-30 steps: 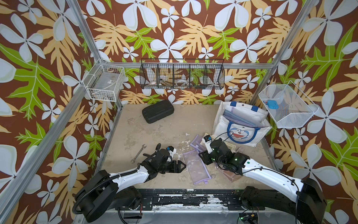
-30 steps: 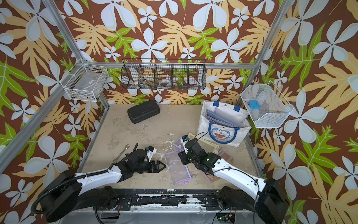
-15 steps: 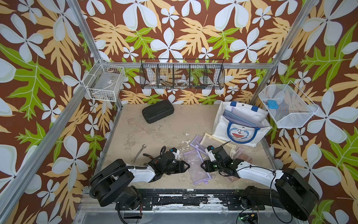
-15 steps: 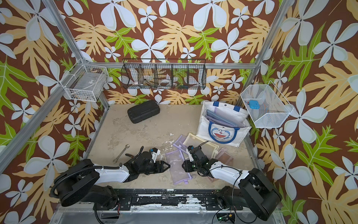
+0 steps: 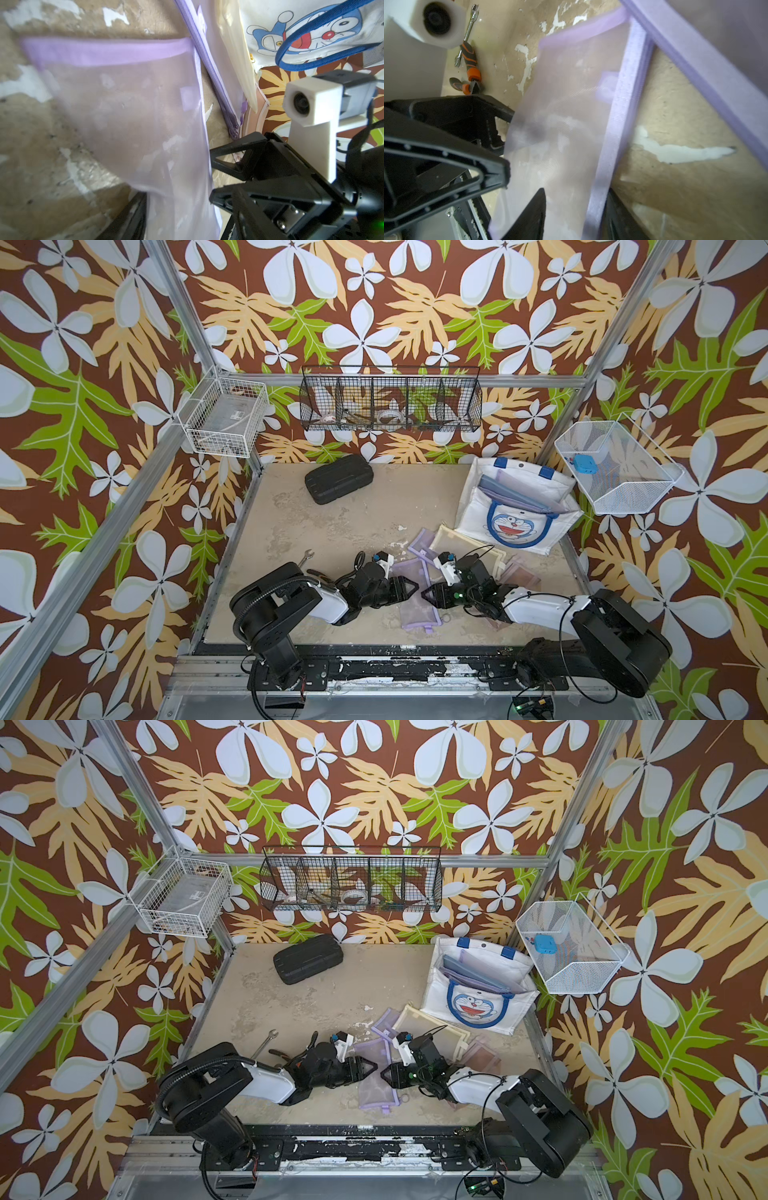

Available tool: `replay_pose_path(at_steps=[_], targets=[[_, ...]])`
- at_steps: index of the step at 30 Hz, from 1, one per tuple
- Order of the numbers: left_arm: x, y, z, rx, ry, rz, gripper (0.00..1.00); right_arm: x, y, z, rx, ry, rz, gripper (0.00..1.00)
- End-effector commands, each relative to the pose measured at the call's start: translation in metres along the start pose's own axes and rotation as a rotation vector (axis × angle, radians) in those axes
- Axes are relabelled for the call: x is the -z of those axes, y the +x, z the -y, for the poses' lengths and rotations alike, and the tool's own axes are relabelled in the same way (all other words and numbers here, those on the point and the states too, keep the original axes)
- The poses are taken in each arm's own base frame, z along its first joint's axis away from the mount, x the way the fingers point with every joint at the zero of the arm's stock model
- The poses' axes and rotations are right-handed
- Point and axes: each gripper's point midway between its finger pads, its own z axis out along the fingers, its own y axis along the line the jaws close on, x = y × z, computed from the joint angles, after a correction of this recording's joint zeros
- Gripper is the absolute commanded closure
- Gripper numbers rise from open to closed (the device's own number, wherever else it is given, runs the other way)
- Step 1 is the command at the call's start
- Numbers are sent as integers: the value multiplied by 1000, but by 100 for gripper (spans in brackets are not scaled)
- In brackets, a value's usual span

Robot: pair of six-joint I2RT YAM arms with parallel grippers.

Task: Put the pencil pouch into the canvas bag
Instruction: Pick up the pencil case from the center of the board.

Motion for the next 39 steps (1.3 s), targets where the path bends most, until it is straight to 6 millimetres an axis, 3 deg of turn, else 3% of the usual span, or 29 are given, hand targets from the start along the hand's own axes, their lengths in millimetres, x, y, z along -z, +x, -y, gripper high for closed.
replay_pose_path(at_steps=[1, 12, 14, 18, 21, 27, 32, 39], targets=[[-2, 17, -27, 91, -89, -63, 39, -2, 24, 8, -64, 11, -85, 55], [12, 6, -19, 18, -120, -19, 85, 11, 13, 3, -23, 23, -28, 59], [18, 0, -15, -19, -133, 0, 99, 16, 5, -5, 1, 4, 0, 58], [32, -16, 3, -103, -125, 46, 100, 31, -14, -28, 61, -63, 69, 53], [47, -33, 34, -216, -64, 108, 100, 50, -33, -55, 117, -136, 137, 49], [107, -54, 132, -548, 226, 295, 100, 98, -73, -117, 238, -306, 278, 44], [160, -39, 193, -764, 485, 365, 100, 142, -92, -164, 364, -456, 400, 43], [190, -3, 227, -853, 753, 266, 100, 189, -95, -206, 551, -597, 502, 40]])
